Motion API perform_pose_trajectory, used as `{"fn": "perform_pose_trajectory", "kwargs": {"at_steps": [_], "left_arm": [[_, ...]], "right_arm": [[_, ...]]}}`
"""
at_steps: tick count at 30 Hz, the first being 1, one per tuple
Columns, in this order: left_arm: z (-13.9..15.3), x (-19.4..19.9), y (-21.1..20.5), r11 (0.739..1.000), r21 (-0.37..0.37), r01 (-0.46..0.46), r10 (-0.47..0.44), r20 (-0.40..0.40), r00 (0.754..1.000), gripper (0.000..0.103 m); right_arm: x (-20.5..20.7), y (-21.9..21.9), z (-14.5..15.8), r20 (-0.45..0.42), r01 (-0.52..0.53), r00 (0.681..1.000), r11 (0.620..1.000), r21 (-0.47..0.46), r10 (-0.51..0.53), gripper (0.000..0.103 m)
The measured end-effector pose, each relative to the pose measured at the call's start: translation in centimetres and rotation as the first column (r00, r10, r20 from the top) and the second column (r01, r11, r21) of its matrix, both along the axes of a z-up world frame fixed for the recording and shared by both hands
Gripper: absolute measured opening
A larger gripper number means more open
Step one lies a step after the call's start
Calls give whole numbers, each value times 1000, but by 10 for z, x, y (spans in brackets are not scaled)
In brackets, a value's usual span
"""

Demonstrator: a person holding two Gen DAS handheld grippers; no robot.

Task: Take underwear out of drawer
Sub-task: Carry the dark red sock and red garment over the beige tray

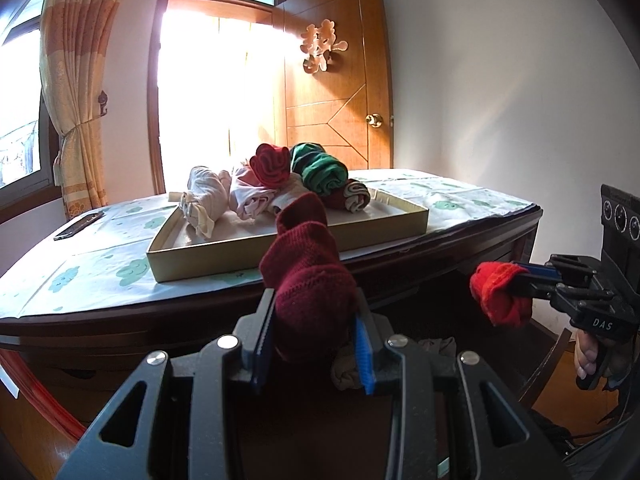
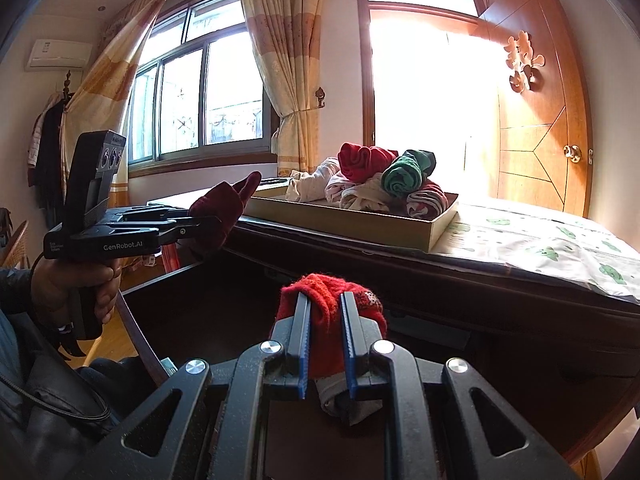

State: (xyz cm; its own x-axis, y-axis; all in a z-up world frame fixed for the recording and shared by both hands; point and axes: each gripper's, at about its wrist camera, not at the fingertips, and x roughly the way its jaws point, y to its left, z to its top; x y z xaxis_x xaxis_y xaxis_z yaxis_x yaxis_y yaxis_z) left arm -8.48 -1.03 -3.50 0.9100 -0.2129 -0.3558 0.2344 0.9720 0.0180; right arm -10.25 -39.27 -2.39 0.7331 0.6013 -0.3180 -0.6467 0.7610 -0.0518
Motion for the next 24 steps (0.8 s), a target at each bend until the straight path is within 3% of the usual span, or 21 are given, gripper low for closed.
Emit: {"fn": "perform_pose_trajectory", "kwargs": {"at_steps": [24], "left_arm": [[29, -5, -8, 999, 6, 31, -32, 73, 997, 34]], "right_arm": [[-6, 16, 34, 104, -27, 994, 998, 53, 22, 15]]}}
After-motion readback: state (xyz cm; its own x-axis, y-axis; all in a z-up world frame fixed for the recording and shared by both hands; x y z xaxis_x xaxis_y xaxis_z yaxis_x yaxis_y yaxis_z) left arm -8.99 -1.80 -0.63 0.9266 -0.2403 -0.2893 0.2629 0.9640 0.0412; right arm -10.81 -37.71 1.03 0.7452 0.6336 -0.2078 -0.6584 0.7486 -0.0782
